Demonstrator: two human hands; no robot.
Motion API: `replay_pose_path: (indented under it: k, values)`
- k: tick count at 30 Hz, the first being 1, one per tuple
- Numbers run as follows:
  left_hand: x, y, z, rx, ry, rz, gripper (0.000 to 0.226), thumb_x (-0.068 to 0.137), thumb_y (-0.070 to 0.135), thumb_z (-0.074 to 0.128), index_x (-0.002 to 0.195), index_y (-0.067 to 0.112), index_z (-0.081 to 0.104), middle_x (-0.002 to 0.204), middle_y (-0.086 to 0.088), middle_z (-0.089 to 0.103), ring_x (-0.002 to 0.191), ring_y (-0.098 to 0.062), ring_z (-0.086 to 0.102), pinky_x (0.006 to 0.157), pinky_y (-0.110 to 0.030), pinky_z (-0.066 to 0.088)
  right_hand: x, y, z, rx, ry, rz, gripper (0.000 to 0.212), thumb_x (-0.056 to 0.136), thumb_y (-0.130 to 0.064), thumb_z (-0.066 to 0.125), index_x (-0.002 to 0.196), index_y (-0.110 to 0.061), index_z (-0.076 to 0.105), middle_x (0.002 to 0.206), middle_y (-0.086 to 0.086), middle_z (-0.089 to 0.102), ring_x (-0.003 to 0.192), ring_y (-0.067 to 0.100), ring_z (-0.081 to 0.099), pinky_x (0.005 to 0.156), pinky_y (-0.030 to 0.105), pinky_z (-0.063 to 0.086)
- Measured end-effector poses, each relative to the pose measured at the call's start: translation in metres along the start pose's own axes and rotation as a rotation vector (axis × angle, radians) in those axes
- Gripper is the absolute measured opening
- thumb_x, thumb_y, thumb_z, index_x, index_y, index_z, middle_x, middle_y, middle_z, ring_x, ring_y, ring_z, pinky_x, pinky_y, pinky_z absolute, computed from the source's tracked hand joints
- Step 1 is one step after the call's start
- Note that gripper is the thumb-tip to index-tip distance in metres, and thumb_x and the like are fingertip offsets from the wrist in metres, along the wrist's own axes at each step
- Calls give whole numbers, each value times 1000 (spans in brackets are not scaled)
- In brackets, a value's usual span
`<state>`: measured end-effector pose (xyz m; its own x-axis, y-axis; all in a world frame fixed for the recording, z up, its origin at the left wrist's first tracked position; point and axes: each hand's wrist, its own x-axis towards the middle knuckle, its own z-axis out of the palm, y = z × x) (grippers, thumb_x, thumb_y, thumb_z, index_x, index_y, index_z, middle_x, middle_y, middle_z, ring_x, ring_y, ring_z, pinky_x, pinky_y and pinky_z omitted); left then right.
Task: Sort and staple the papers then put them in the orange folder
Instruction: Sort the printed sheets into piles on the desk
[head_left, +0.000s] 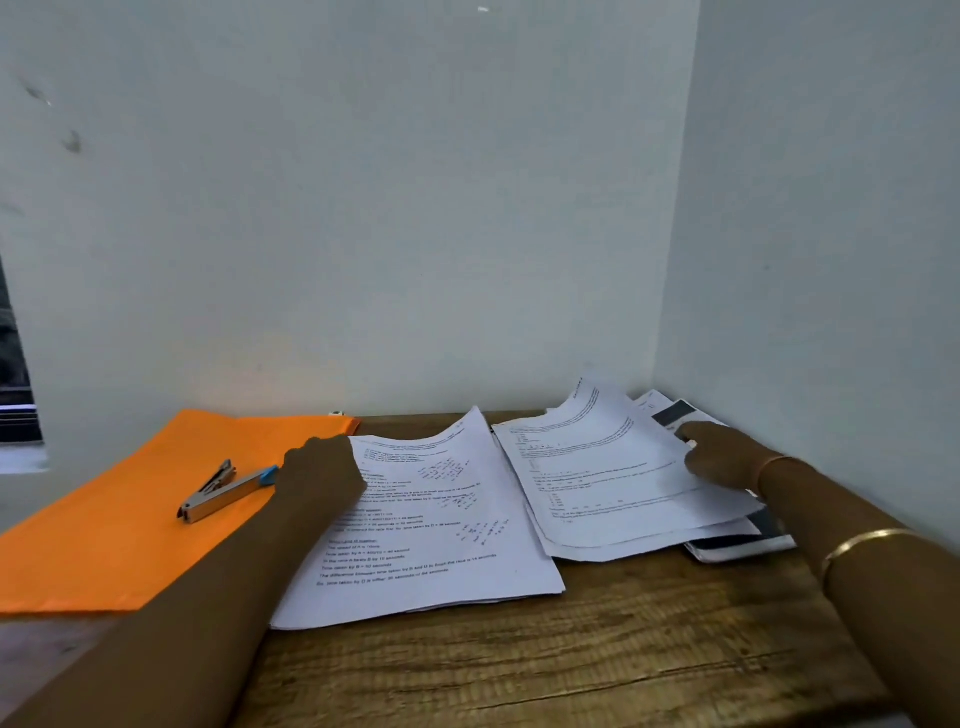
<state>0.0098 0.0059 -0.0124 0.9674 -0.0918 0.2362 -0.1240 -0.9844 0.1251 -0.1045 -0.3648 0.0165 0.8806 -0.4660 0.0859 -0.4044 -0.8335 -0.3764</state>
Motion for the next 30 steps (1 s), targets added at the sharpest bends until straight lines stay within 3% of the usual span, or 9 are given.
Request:
replay_pose_path:
  k: [3,5,10,12,15,19,21,26,30]
  values:
    - [3,-3,0,-36,33,-7,23,93,18,51,115,11,51,117,-5,58,107,-20,55,79,-25,37,-6,-4,7,-64,-88,25,49,95,-4,37,144,-5,31,152,12,31,139,26,31,109,26,25]
    - [3,-4,0,-72,45,-21,22,93,15,52,114,8,50,117,-7,58,107,-22,54,75,-25,36,-7,-6,13,-81,-112,45,51,95,-6,39,144,-2,28,151,15,32,137,29,33,109,30,28]
    - [4,-7,-1,-153,88,-60,23,92,10,54,114,4,52,119,-12,58,109,-25,54,76,-26,37,-7,-11,25,-192,-47,100,70,93,-20,44,151,-14,6,151,17,22,139,39,23,113,45,25]
    - [7,-10,-2,-169,96,-61,26,92,10,53,118,4,52,121,-12,57,113,-26,52,82,-28,39,-9,-18,30,-205,26,92,68,90,-21,46,149,-19,10,148,15,26,137,38,25,109,48,27]
    - [11,-14,-3,-199,126,-56,23,92,7,51,114,3,53,118,-13,58,109,-28,53,77,-29,37,-14,-35,40,-246,166,22,60,90,-23,46,145,-21,23,144,12,33,134,34,30,105,47,29]
    - [13,-18,-5,-232,185,-27,3,92,5,46,92,4,50,106,-17,60,97,-32,54,68,-30,32,-17,-57,57,-304,309,-183,47,94,-36,45,139,-23,37,138,7,44,129,29,40,103,43,34]
    - [12,-20,-4,-251,227,-13,6,94,7,45,88,5,47,104,-18,60,93,-33,54,66,-32,32,-18,-70,63,-258,305,-250,44,95,-38,43,137,-24,42,138,5,45,128,26,41,103,41,32]
    - [5,-15,-10,-317,342,-22,17,94,4,41,109,-2,45,99,-21,57,85,-37,54,60,-35,32,-21,-105,67,-74,225,-294,35,97,-38,41,128,-24,51,134,1,49,126,24,42,102,42,32]
    - [-2,-11,-18,-410,460,-11,18,92,-1,38,109,-1,42,97,-19,53,73,-31,47,58,-35,30,-24,-129,67,125,146,-337,34,97,-33,43,125,-18,54,122,2,60,116,23,53,97,38,40]
